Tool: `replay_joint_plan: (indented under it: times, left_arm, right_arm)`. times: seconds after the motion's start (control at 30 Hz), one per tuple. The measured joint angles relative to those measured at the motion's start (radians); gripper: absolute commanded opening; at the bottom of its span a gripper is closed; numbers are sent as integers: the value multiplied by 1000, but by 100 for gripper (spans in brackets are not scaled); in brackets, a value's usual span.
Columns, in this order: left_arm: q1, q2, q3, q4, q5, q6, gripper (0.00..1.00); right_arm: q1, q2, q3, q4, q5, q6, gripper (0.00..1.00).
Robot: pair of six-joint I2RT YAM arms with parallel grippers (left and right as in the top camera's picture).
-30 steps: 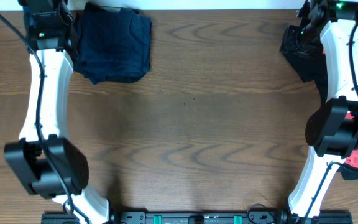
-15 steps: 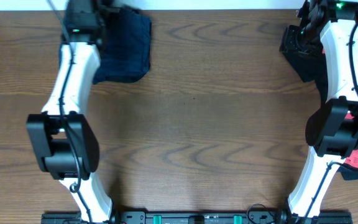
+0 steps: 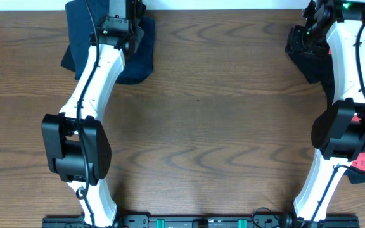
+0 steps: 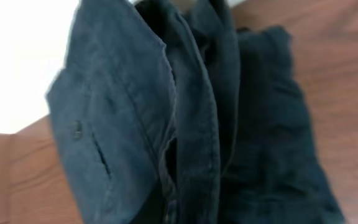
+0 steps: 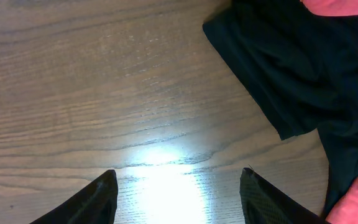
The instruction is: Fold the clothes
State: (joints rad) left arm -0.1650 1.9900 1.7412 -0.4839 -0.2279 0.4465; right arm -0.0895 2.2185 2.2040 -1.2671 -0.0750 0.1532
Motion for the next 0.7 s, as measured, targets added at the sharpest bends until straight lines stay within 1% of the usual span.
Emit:
replay_joint_plan:
  times: [0.07, 0.1, 0.13, 0.2, 0.23, 0.3, 0.33, 0.37, 0.4, 0.5, 0.57, 0.7]
  left_arm:
    - [-5, 0, 0, -31, 41, -6, 42]
    - [-8, 0, 0, -42, 64, -5, 52]
    - [-15, 0, 0, -50, 85, -5, 65]
    - [-31, 0, 0, -53, 114, -8, 82]
    - [-42, 0, 0, -53, 129, -11, 85]
    - [-67, 0, 0, -48, 153, -13, 87]
    - [-80, 0, 0, -42, 160, -15, 90]
    - [-93, 0, 0, -38, 167, -16, 96]
    - [-109, -2, 0, -35, 174, -15, 98]
    - [-138, -12, 0, -10, 177, -38, 99]
    - [-142, -23, 0, 48, 171, -83, 99]
    - [-97, -46, 5, 168, 165, -187, 98]
  right_arm:
    - [0, 0, 0, 0, 0, -1, 63]
    - [0, 0, 0, 2, 0, -1, 63]
    - [0, 0, 0, 5, 0, -2, 63]
    - [0, 0, 0, 10, 0, -2, 64]
    - [0, 0, 0, 12, 0, -2, 64]
    - [0, 0, 0, 12, 0, -2, 64]
    - [0, 0, 0, 13, 0, -2, 64]
    - [0, 0, 0, 12, 0, -2, 64]
    - [0, 0, 0, 12, 0, -2, 64]
    - [0, 0, 0, 12, 0, -2, 64]
    - [0, 0, 0, 12, 0, -2, 64]
    - [0, 0, 0, 15, 0, -2, 64]
